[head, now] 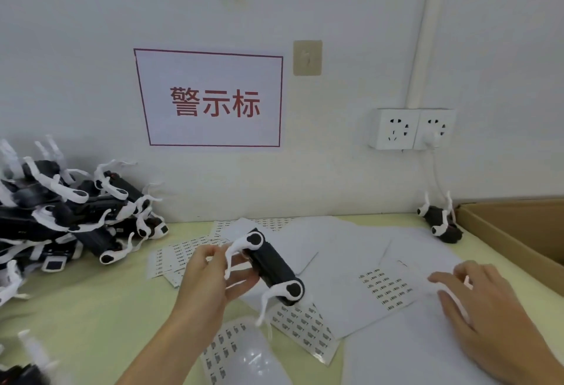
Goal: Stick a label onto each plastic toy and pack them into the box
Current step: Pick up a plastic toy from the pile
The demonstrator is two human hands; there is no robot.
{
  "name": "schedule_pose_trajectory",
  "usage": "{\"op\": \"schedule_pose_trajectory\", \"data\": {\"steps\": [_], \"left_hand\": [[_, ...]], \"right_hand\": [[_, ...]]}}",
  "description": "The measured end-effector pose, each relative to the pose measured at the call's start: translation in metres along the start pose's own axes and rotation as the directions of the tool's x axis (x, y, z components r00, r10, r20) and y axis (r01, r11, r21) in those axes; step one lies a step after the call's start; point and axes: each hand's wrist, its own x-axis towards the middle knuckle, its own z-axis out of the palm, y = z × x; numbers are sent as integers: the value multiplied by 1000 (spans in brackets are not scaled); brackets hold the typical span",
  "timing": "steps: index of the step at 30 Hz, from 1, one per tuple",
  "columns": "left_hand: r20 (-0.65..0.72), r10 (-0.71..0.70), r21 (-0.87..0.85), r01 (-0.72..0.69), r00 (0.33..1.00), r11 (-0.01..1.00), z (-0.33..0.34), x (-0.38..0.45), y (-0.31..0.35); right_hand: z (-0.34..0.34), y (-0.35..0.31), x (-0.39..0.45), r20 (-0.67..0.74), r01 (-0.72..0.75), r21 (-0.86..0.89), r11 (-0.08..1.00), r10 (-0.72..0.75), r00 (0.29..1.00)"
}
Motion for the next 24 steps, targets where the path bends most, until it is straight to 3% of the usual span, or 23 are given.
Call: {"op": "schedule_pose_trajectory", "data": {"steps": [1,3,6,9,12,16,20,24], "left_hand": [[6,-21,-40,21,1000,999,3,-2,-5],[6,-30,-83,30,1000,996,9,-6,-11],[-50,56,5,-55,997,998,16,-10,-18],[-58,240,134,-231,969,964,20,-18,-20],[105,416,206,-429,903,879,26,-29,-23],[382,534,367,-654,754,661,32,-39,-31],[632,516,352,-808,578,473,35,-49,-37],[720,393,314,-774,571,550,35,-54,-34]], "right_hand": [[-7,-8,4,4,-34,24,999,34,999],[-21,-33,12,98,-165,249,954,145,985],[-28,-87,19,250,-287,647,706,159,955],[-25,-148,19,404,-386,791,475,69,912],[-16,-189,18,524,-520,838,165,25,852],[-5,-194,15,620,-611,771,-178,-6,785],[-1,-178,10,635,-600,744,-292,30,772],[1,-169,5,671,-604,712,-359,93,736]]}}
